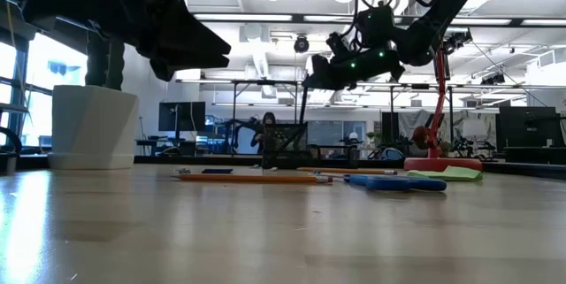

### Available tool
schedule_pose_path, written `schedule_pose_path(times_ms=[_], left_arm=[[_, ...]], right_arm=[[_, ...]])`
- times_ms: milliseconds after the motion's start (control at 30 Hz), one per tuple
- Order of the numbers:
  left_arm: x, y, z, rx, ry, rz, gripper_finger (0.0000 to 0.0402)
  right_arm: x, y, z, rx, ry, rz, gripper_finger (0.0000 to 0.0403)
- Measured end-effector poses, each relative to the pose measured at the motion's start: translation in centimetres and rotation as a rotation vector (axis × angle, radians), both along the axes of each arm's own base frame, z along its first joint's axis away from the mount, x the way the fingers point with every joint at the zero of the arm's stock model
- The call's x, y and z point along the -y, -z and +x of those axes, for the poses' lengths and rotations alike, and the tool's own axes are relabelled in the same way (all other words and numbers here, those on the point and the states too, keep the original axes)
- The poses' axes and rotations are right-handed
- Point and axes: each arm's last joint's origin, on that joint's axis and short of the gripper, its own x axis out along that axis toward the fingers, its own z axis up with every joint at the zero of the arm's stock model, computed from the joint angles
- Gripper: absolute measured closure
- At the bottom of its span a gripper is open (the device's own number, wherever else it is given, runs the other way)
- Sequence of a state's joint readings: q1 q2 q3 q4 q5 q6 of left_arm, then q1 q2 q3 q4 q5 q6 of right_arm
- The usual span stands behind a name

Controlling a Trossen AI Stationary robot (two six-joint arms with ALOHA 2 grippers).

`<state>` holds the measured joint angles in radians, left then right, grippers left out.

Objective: Pick and place office supplies into organizer
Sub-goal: Put the black pen into the top left section of the desk organizer, then put the middle blue binder clip into the bottom left section of the desk organizer

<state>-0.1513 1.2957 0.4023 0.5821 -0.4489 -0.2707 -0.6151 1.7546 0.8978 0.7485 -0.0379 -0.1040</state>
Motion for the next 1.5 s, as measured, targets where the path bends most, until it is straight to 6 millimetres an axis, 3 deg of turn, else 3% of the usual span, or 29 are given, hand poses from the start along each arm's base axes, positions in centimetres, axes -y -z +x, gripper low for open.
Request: schedule_pose_path(times_ms=[633, 833, 1100, 1333, 1500], left_arm=[[0.2, 0.2, 0.0, -0.033, 0.067, 0.004, 0.0252], [0.2, 0.5, -0.1, -0.058, 0.065, 0.001, 0.0252], [0.1, 0.6, -0.2, -0.072, 0.063, -0.001, 0.0252], [0.1, 0.7, -0.2, -0.081, 0.061, -0.007, 0.0252], [0.1, 0.7, -0.2, -0.078, 0.061, -0.007, 0.0252]], right_arm=[[-0.2, 0.8, 0.0, -0.072, -0.053, 0.037, 0.0334], [-0.6, 0.8, 0.2, -0.053, -0.145, 0.072, 0.0334], [-4.4, 1.4, 1.4, -0.227, -0.278, 0.12, 0.0334], [-8.3, 1.6, 1.1, -0.434, -0.351, 0.195, 0.0334], [-9.6, 2.0, 0.8, -0.545, -0.345, 0.197, 0.0333]])
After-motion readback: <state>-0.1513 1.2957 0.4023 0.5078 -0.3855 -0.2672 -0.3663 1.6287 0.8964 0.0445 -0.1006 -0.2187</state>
